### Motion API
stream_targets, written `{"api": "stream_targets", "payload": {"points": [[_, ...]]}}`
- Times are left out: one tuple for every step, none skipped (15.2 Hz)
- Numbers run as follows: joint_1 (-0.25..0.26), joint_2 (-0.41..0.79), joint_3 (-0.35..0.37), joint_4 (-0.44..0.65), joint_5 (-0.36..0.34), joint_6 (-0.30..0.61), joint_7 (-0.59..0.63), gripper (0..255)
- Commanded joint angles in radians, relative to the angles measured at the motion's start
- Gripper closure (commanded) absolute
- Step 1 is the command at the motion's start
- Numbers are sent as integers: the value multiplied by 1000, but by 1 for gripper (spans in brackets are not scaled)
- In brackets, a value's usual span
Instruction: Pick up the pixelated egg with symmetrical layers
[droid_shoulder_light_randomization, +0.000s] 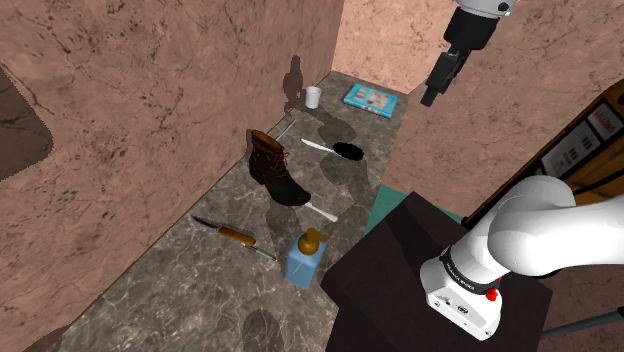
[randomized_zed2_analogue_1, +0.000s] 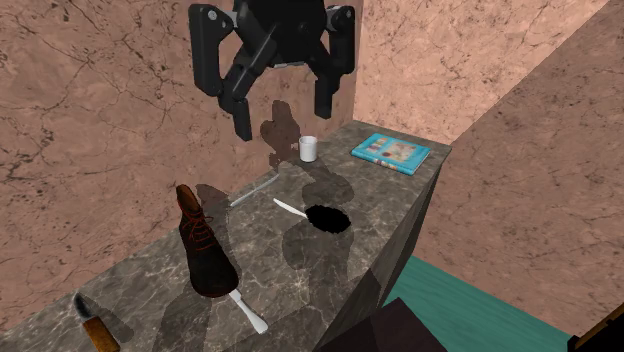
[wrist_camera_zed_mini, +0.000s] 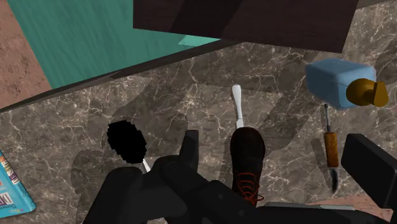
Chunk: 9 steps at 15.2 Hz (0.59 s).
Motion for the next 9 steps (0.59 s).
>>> {"api": "stream_targets", "payload": {"points": [[0,0,0,0,0,0,0,0],[0,-7,6,-39,-14,40,-4,0],[0,-13,12,-78,-28,81,-7,0],[-1,-16,17,-115,-43,123,-10,0],[-1,-18,23,-151,-58,165,-12,0],[-3,-19,27,-186,-73,208,-14,0],[-4,-17,32,-219,-89,252,-15,0],[-7,-13,36,-252,-106,297,-15,0],[-9,-6,40,-283,-123,343,-14,0]]}}
